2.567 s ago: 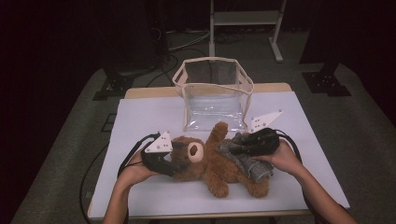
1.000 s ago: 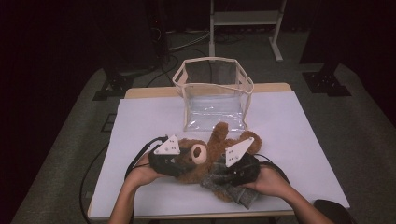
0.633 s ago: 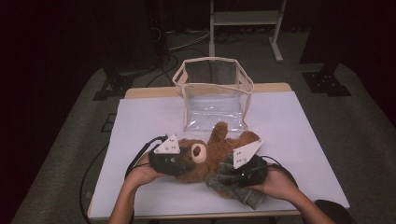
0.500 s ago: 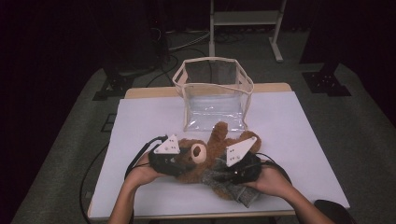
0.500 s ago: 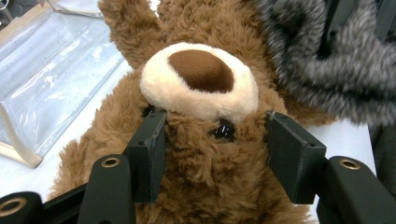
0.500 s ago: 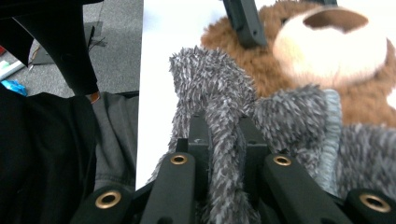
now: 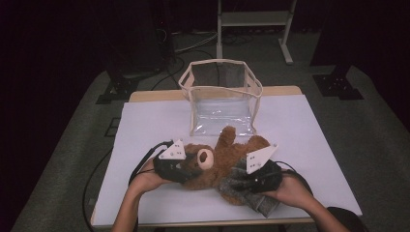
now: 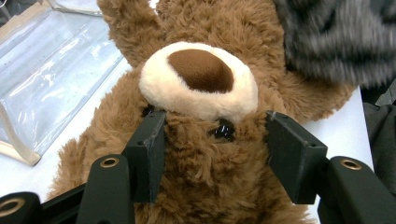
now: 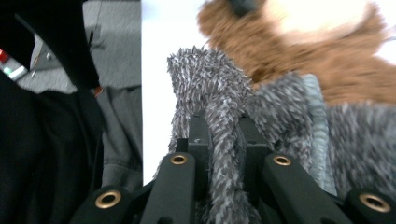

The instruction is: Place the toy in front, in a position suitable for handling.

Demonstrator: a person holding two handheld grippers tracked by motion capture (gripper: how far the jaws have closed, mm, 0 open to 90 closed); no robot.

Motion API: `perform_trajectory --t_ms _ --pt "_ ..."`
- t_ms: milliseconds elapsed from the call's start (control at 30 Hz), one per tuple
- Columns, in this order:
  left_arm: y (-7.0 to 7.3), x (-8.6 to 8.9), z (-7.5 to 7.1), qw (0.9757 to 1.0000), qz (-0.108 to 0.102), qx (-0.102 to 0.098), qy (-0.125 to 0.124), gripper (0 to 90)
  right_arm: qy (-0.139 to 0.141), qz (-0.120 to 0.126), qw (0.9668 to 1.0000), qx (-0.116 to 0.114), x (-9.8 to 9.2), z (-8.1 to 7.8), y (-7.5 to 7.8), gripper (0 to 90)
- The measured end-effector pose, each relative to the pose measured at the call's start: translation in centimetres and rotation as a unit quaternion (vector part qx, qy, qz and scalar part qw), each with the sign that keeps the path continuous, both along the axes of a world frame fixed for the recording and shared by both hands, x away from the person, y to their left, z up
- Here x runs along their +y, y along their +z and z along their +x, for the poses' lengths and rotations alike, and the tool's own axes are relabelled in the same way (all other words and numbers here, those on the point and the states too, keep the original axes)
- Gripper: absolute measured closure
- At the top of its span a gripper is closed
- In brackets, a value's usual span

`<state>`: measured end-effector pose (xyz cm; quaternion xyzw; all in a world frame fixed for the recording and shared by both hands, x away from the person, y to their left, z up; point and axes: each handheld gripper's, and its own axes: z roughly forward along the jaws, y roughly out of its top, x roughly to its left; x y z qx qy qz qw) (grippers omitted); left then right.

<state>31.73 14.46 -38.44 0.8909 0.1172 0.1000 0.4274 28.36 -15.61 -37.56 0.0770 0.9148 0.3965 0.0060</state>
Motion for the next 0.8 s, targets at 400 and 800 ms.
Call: perform_trajectory --t_ms 400,800 --pt "0.0 0.0 -0.2 1.0 0.001 0.001 -0.007 40.4 -0.012 -0.008 0.9983 -0.057 3.5 3.5 3.3 78.9" --pt "-0.1 0.1 -0.1 1.0 0.0 0.003 -0.007 40.5 -0.016 -0.01 0.9994 -0.03 1.4 3.0 2.0 79.0"
